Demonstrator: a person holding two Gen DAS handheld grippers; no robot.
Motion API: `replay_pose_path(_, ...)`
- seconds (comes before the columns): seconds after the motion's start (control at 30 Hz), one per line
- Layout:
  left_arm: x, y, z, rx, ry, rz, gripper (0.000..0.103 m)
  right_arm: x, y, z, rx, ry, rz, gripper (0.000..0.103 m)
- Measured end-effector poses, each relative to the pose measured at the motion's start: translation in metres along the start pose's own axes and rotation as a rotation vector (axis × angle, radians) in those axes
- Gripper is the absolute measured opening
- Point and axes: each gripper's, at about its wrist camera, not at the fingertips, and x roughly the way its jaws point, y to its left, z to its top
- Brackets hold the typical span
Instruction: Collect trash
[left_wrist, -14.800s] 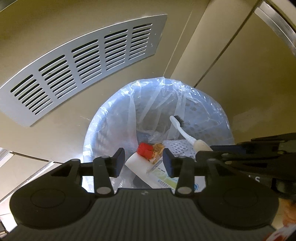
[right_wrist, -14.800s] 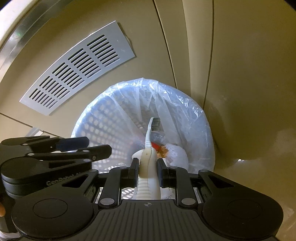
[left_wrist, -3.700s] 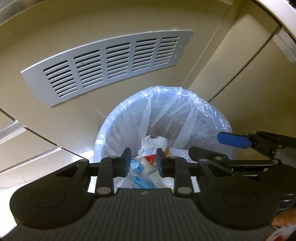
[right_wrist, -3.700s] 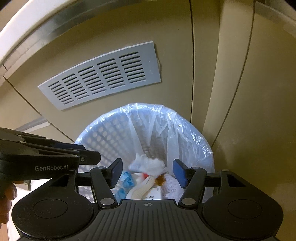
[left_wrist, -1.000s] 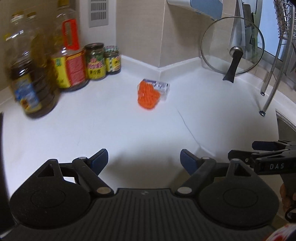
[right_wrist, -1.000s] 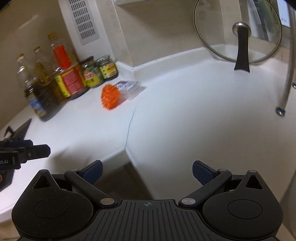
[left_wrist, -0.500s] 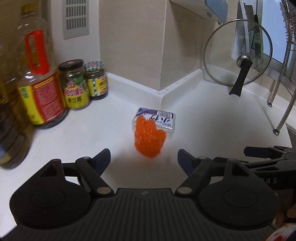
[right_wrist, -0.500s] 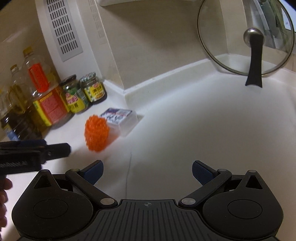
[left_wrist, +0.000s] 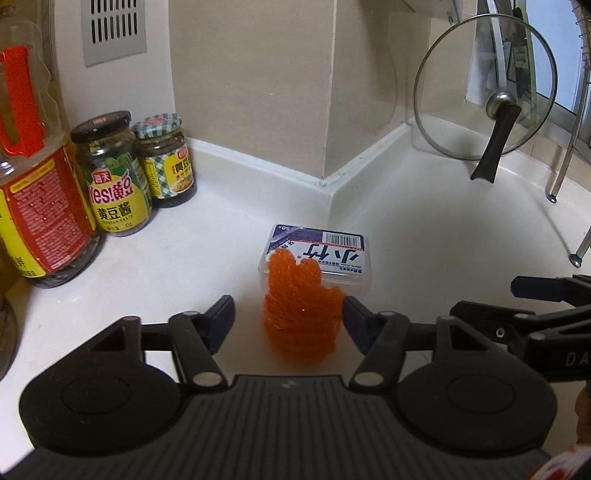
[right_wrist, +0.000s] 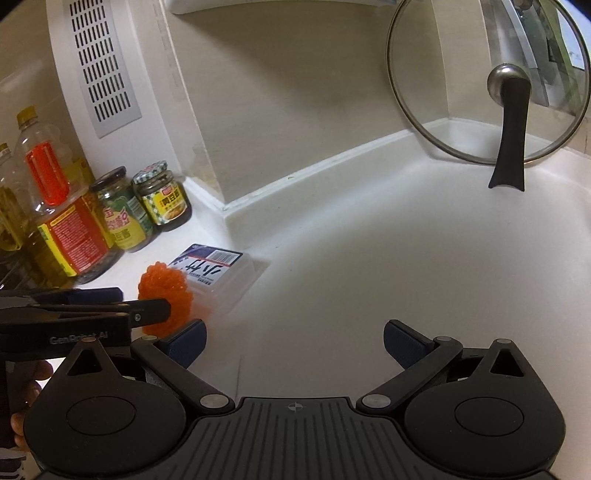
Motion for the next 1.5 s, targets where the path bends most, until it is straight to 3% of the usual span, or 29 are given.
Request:
replay_pose_path(0.07, 0.003, 0.001, 0.001, -0.005, -0.001, -0.007, 0.058, 0.002, 0.000, 0.001, -0.003, 0.000, 0.001, 0.102)
replay_pose_path(0.2, 0.008, 0.001, 0.001, 0.005, 0.002, -0.019, 0.043, 0.005, 0.002, 0.002, -0.008, -0.005, 0.012, 0.102)
replay_pose_path(0.4, 0.004, 0.007, 0.001, 0.013, -0.013, -0.019, 0.032, 0.012, 0.008, 0.005, -0.036, -0.014, 0.051, 0.102)
replay_pose_path(0.67, -0.012, 0.028, 0.007, -0.018, -0.031, 0.036, 0.032, 0.034, 0.028, 0.009, -0.184, -0.032, 0.157, 0.102)
replay_pose_path(0.87, -0.017, 0.038, 0.007, -0.040, -0.024, 0.067, 0.032, 0.059, 0.039, 0.015, -0.287, -0.026, 0.189, 0.101)
replay_pose_path(1.17, -0.014, 0.047, 0.003, -0.067, -0.001, 0.081, 0.032, 0.103, 0.043, 0.027, -0.344, 0.036, 0.208, 0.090)
replay_pose_path(1.27, -0.014, 0.050, 0.003, -0.072, 0.000, 0.084, 0.032, 0.107, 0.044, 0.028, -0.354, 0.036, 0.220, 0.085)
replay_pose_path(1.37, -0.013, 0.053, 0.003, -0.081, 0.005, 0.085, 0.032, 0.108, 0.046, 0.028, -0.370, 0.034, 0.220, 0.074)
replay_pose_path(1.5, -0.013, 0.054, 0.003, -0.084, 0.010, 0.090, 0.032, 0.103, 0.046, 0.025, -0.383, 0.009, 0.205, 0.071)
